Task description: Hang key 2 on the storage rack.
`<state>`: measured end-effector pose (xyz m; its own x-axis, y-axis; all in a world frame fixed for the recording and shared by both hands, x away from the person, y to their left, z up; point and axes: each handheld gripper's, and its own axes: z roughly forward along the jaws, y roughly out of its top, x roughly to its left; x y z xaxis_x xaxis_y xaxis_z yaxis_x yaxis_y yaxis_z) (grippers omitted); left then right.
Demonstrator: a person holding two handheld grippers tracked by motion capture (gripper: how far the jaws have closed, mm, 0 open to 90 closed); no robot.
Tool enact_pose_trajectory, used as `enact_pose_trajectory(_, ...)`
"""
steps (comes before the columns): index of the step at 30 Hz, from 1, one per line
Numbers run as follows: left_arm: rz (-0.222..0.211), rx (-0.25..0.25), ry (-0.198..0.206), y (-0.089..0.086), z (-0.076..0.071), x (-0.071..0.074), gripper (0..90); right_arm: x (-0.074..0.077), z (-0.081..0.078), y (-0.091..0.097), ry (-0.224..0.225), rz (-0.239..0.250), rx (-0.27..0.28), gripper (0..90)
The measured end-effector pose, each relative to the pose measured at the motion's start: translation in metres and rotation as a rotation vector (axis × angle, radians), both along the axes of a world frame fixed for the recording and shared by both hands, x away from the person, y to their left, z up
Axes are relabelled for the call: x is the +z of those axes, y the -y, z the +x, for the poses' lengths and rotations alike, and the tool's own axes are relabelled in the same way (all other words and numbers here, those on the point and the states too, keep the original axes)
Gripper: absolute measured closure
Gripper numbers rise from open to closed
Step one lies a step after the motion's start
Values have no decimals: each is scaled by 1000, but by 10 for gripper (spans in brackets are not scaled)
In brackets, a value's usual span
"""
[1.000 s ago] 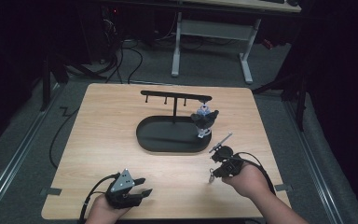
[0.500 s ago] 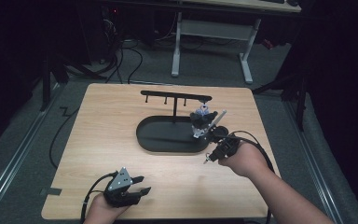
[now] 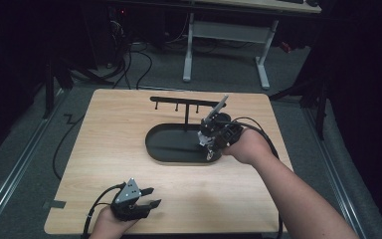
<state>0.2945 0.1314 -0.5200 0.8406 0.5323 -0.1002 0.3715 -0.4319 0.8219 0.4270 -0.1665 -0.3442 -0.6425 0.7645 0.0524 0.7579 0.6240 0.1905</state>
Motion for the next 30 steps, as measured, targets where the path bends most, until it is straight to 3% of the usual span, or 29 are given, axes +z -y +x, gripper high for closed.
enact_pose_trajectory(6,12,4,6,-2,-3,-1,498,10,22,-8,27,1,9,891)
enact_pose_trajectory(7,6,7,4,-2,-3,0,498,12,25,-9,21,3,-14,891)
enact_pose_trajectory(11,15,3,9,-2,-4,0,498,11,40,-13,14,-1,-5,891)
enact_pose_trajectory(30,9,7,3,-3,-3,-1,498,33,73,-23,30,24,-40,891)
